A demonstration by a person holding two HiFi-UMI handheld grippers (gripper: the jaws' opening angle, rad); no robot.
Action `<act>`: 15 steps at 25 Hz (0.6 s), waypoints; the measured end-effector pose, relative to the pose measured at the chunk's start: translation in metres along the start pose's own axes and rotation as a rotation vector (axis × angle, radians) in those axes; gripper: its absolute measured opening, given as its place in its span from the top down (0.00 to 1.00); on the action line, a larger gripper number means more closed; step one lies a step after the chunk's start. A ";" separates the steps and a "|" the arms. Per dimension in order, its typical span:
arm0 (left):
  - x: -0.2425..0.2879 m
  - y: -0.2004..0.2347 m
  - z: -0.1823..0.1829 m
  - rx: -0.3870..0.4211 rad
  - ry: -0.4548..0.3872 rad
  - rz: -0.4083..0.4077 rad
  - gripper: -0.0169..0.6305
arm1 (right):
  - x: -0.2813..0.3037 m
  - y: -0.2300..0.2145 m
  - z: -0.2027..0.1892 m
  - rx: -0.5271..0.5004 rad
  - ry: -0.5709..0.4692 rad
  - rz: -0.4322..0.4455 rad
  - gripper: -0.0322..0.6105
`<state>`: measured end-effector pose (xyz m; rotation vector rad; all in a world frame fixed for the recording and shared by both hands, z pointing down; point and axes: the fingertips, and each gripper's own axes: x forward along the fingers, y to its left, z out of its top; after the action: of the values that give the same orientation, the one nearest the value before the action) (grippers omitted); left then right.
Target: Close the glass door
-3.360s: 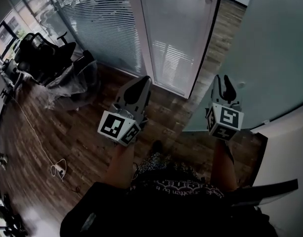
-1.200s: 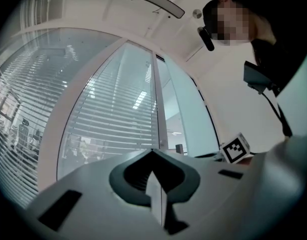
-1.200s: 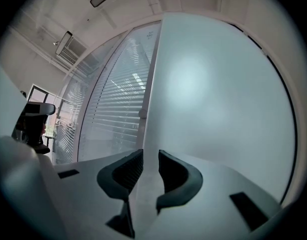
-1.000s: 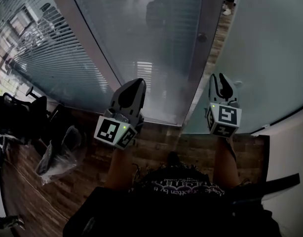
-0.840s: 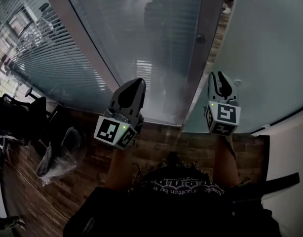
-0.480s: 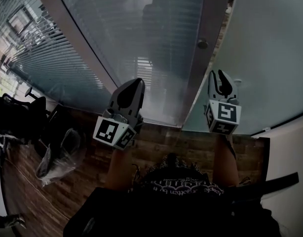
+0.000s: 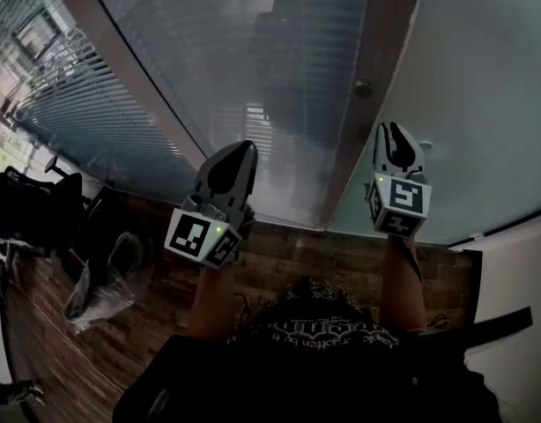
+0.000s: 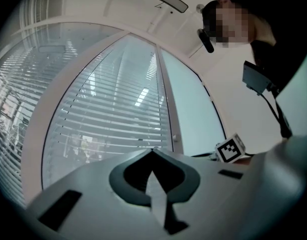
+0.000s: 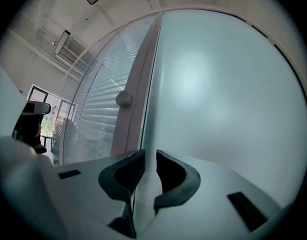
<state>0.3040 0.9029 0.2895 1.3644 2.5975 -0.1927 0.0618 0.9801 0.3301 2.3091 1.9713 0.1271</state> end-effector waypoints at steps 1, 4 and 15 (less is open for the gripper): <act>0.002 0.000 0.001 -0.003 -0.004 -0.002 0.97 | 0.002 -0.001 0.000 0.001 0.001 -0.001 0.84; 0.007 0.000 0.001 -0.004 -0.004 -0.004 0.97 | 0.007 -0.004 0.000 0.008 0.001 -0.007 0.84; 0.016 0.002 -0.001 -0.003 0.008 0.001 0.97 | 0.020 -0.011 -0.001 0.017 0.003 -0.009 0.84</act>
<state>0.2965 0.9174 0.2870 1.3688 2.6024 -0.1825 0.0537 1.0018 0.3298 2.3110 1.9920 0.1140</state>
